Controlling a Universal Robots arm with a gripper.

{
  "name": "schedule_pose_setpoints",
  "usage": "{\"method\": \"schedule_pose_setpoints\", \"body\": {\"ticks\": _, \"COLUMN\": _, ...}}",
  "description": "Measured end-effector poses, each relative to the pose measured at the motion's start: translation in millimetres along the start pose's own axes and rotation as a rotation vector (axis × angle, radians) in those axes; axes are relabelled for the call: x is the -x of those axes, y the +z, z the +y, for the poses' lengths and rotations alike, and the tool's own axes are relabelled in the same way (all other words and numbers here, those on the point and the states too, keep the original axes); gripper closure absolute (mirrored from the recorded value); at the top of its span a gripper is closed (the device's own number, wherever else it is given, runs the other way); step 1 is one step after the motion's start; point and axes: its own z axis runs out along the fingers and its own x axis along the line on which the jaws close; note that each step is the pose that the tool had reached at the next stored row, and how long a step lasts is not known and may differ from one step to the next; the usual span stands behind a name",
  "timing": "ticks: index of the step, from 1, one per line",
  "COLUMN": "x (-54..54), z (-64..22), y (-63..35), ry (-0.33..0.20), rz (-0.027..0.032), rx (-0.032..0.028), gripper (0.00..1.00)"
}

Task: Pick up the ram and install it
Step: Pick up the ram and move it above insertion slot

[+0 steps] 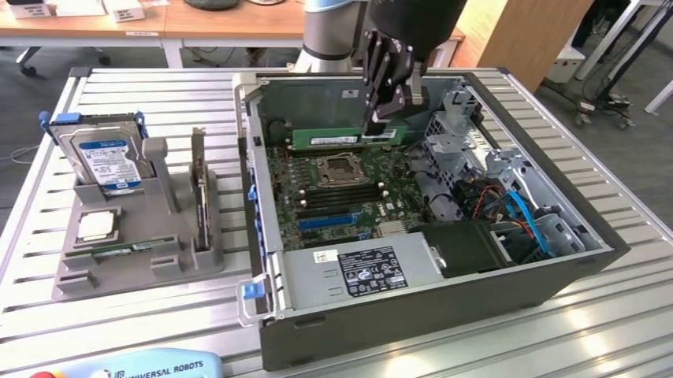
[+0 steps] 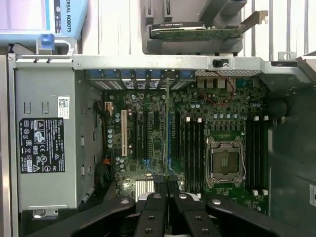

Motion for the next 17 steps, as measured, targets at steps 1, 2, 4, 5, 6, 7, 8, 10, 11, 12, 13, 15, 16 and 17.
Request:
{"method": "schedule_pose_setpoints", "body": {"ticks": 1, "x": 0.0, "z": -1.4, "y": 0.0, "ry": 0.000, "rz": -0.0007, "rx": 0.0001, "gripper": 0.88}}
{"method": "schedule_pose_setpoints", "body": {"ticks": 2, "x": 0.1, "z": -2.8, "y": -0.1, "ry": 0.000, "rz": -0.0013, "rx": 0.0001, "gripper": 0.88}}
{"method": "schedule_pose_setpoints", "body": {"ticks": 4, "x": 0.2, "z": -5.6, "y": -0.2, "ry": 0.000, "rz": -0.0027, "rx": 0.0001, "gripper": 0.88}}
{"method": "schedule_pose_setpoints", "body": {"ticks": 5, "x": 0.2, "z": -6.7, "y": -0.2, "ry": 0.000, "rz": -0.0032, "rx": 0.0001, "gripper": 0.88}}
{"method": "schedule_pose_setpoints", "body": {"ticks": 6, "x": 0.2, "z": -7.7, "y": -0.2, "ry": 0.000, "rz": -0.0038, "rx": 0.0001, "gripper": 0.88}}
{"method": "schedule_pose_setpoints", "body": {"ticks": 7, "x": 0.2, "z": -8.7, "y": -0.2, "ry": 0.000, "rz": -0.0041, "rx": 0.0002, "gripper": 0.88}}
{"method": "schedule_pose_setpoints", "body": {"ticks": 8, "x": 0.3, "z": -9.6, "y": -0.3, "ry": 0.000, "rz": -0.0045, "rx": 0.0002, "gripper": 0.88}}
{"method": "schedule_pose_setpoints", "body": {"ticks": 10, "x": 0.3, "z": -11.2, "y": -0.2, "ry": 0.000, "rz": -0.0056, "rx": 0.0002, "gripper": 0.88}}
{"method": "schedule_pose_setpoints", "body": {"ticks": 11, "x": 0.3, "z": -12.1, "y": -0.2, "ry": 0.000, "rz": -0.0063, "rx": 0.0002, "gripper": 0.88}}
{"method": "schedule_pose_setpoints", "body": {"ticks": 12, "x": 0.4, "z": -12.9, "y": -0.2, "ry": 0.000, "rz": -0.0071, "rx": 0.0002, "gripper": 0.88}}
{"method": "schedule_pose_setpoints", "body": {"ticks": 13, "x": 0.4, "z": -13.7, "y": -0.2, "ry": 0.000, "rz": -0.0076, "rx": 0.0003, "gripper": 0.88}}
{"method": "schedule_pose_setpoints", "body": {"ticks": 15, "x": 0.5, "z": -15.3, "y": -0.2, "ry": 0.000, "rz": -0.0089, "rx": 0.0003, "gripper": 0.88}}
{"method": "schedule_pose_setpoints", "body": {"ticks": 16, "x": 0.5, "z": -16.0, "y": -0.1, "ry": 0.000, "rz": -0.0095, "rx": 0.0003, "gripper": 0.88}}
{"method": "schedule_pose_setpoints", "body": {"ticks": 17, "x": 0.5, "z": -16.5, "y": -0.2, "ry": 0.000, "rz": -0.0099, "rx": 0.0003, "gripper": 0.88}}
